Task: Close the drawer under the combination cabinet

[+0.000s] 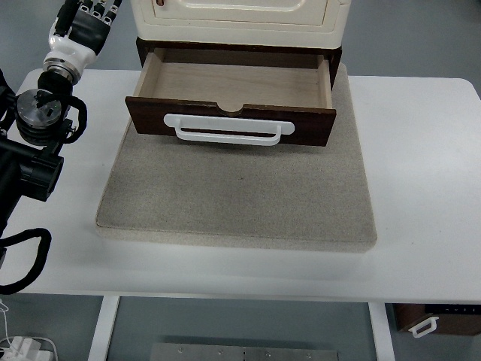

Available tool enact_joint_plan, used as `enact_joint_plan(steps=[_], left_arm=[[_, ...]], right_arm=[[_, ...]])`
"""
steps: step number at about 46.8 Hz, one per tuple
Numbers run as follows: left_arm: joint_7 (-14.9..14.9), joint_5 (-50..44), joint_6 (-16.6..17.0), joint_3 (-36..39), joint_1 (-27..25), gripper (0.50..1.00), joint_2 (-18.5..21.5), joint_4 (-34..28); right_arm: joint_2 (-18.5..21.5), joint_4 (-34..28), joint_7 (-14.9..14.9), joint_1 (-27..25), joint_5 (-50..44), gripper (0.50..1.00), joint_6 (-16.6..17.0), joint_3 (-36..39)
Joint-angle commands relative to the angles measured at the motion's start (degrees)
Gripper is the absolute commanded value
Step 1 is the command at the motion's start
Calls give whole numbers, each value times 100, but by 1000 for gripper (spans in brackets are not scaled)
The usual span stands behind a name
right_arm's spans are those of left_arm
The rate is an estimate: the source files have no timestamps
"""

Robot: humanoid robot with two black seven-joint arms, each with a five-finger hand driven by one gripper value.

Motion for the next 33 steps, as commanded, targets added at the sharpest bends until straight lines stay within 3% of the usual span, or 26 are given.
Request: enact_joint_plan(steps=[1, 33], left_arm=[[0, 1, 4, 0, -4, 1000, 3, 1], [9, -61, -215, -18, -57, 1000, 213, 335]], right_arm=[[0, 0, -1, 0, 0, 952, 0, 0], [0, 0, -1, 0, 0, 952, 0, 0]])
